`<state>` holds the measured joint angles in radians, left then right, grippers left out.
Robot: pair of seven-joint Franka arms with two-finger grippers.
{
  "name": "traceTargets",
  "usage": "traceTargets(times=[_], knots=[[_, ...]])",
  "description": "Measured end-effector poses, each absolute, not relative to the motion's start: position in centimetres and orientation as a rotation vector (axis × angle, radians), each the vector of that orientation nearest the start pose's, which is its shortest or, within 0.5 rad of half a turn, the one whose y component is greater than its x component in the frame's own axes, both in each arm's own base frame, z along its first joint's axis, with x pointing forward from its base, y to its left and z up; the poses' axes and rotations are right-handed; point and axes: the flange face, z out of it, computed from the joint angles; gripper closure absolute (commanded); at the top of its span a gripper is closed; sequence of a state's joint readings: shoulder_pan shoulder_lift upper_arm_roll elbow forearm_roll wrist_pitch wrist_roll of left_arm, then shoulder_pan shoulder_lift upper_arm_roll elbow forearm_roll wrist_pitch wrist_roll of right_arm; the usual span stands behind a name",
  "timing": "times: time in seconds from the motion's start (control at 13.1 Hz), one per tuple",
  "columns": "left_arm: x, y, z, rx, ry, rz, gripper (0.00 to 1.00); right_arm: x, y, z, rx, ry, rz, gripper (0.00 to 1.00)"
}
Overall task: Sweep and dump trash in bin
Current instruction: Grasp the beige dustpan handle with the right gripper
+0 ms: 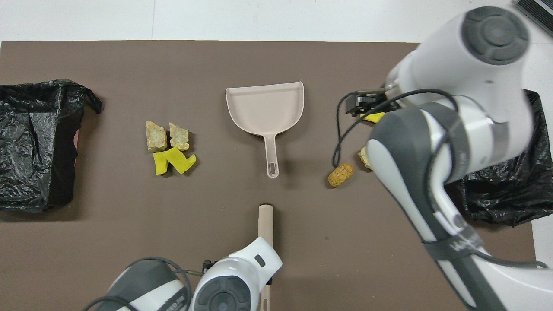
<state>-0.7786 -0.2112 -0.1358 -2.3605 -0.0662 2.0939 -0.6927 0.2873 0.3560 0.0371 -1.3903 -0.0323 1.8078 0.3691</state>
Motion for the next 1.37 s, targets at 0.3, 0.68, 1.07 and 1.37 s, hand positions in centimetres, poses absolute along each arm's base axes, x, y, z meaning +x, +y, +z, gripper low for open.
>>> traceTargets(times=[0.3,0.68,1.07,1.37], knots=[[24.9,-40.0,35.3,-3.084,0.326,0.124,0.0,65.7,30.7,44.7,-3.13,0.056,-0.097,0.0],[23.8,-40.0,34.3,-3.075,0.35,0.13,0.01,62.6,39.9,39.9,-3.151,-0.033,-0.095,0.0],[22.8,-40.4,34.0,-3.089,0.336,0.173,1.0,60.8,41.1,37.2,-3.152,-0.201,-0.077,0.04],[22.7,-40.3,34.0,-3.093,0.324,0.192,1.0,59.3,39.4,35.6,-3.165,-0.292,-0.027,0.27]])
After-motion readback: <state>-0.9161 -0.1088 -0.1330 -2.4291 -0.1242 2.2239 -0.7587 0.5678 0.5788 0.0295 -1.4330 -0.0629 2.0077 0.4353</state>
